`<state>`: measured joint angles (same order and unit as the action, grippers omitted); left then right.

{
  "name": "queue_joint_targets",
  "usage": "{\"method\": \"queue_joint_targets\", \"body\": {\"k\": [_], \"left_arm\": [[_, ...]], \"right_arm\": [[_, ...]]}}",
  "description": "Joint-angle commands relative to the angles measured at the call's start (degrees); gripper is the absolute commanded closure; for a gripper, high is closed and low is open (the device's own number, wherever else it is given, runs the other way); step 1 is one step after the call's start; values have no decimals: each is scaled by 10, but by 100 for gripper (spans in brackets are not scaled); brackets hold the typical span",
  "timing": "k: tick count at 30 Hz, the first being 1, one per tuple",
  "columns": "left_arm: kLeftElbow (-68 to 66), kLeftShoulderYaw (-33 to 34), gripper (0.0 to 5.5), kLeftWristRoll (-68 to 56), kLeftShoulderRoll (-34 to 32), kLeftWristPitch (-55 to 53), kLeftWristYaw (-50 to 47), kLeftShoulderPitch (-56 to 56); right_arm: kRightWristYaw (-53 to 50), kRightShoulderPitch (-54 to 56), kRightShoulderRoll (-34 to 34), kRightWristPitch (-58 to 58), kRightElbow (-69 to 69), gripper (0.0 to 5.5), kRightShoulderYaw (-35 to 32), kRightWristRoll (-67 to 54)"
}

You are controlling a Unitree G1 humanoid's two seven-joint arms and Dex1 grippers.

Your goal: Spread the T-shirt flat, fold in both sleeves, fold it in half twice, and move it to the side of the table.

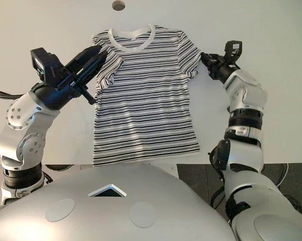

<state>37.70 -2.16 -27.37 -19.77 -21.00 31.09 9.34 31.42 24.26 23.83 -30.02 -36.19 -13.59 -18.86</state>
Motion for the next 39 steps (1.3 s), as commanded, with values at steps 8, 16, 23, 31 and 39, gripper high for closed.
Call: {"method": "queue_joint_targets", "body": {"k": [8,16,23,31,39], "left_arm": [[-22,-9,461,-8,8,12,-5,13],[-32,-4,460,-16,8,10,-13,7],[-37,-3,460,-16,12,12,-16,3],[-40,-9,460,-13,14,15,-13,0],[-40,-26,460,0,17,22,-15,3]], "right_arm": [[30,21,7,-36,-45,370,6,-4],[23,-6,4,-24,-2,530,17,4],[0,-37,-7,-18,89,548,15,-2],[-56,-101,-32,23,284,548,73,46],[-71,-118,-45,82,320,548,207,159]]}}
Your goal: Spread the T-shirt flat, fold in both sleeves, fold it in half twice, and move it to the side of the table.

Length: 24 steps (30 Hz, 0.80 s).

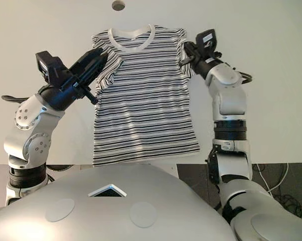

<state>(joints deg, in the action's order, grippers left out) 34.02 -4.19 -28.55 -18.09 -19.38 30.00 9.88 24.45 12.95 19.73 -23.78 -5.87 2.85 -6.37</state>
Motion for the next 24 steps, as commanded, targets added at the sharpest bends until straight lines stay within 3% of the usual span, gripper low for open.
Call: {"method": "queue_joint_targets", "body": {"k": [1,5,13,17,20,24], "left_arm": [[-3,-9,460,14,0,7,-5,-3],[-4,-21,460,30,2,13,-11,0],[-8,-40,460,51,8,22,-21,2],[-21,-62,460,134,-6,82,-27,10],[-54,-65,460,229,-30,191,-31,28],[-85,-18,460,263,-140,297,45,126]], "right_arm": [[0,-6,-9,23,20,548,61,46],[-7,3,-15,44,6,548,131,109],[-19,3,-27,61,0,548,155,151],[-14,-3,-17,47,6,489,142,152],[49,-46,16,28,84,489,95,87],[146,-165,75,37,239,489,-83,-84]]}}
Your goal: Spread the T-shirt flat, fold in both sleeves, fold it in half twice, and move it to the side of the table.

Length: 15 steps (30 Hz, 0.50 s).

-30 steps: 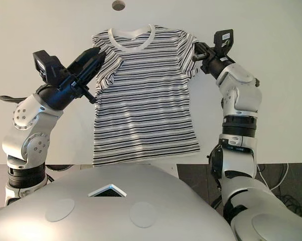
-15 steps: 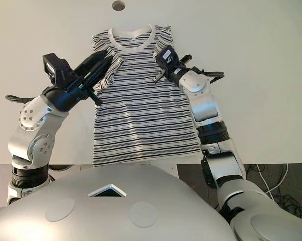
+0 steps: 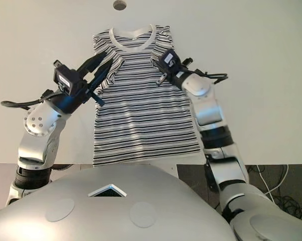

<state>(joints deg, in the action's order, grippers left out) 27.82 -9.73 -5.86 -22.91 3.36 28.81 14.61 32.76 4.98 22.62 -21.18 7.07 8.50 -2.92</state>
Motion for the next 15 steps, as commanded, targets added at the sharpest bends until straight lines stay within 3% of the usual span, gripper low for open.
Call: {"method": "queue_joint_targets", "body": {"k": [1,4,7,11,15], "left_arm": [[-36,50,460,74,-131,120,68,115],[-101,96,460,211,-237,329,64,230],[-153,143,460,328,-280,486,9,286],[-179,192,460,392,-280,578,-35,343],[-183,181,404,455,-265,614,-64,311]], "right_arm": [[101,-128,67,43,132,489,-190,-152],[277,-306,173,178,149,489,-291,-158],[337,-408,217,279,129,489,-310,-101],[382,-494,264,343,124,463,-326,-46],[369,-500,274,361,112,396,-312,-17]]}}
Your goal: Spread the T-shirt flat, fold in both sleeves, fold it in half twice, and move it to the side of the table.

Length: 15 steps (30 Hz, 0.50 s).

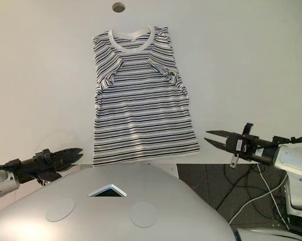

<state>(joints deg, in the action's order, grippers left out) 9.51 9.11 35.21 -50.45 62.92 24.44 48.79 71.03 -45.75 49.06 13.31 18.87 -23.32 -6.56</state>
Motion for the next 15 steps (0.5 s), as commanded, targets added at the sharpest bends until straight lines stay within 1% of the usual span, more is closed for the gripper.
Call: {"method": "queue_joint_targets", "body": {"k": [1,2,11,15], "left_arm": [[-1,-17,384,53,14,21,-24,-43],[2,-25,381,65,20,24,-27,-53],[-1,-110,381,136,8,35,-20,-115],[5,-133,381,141,-11,34,-14,-122]], "right_arm": [[-20,11,9,21,-8,373,14,28],[-25,12,9,23,-10,355,21,35],[-40,20,20,13,5,355,48,51],[-47,27,24,8,9,355,54,50]]}}
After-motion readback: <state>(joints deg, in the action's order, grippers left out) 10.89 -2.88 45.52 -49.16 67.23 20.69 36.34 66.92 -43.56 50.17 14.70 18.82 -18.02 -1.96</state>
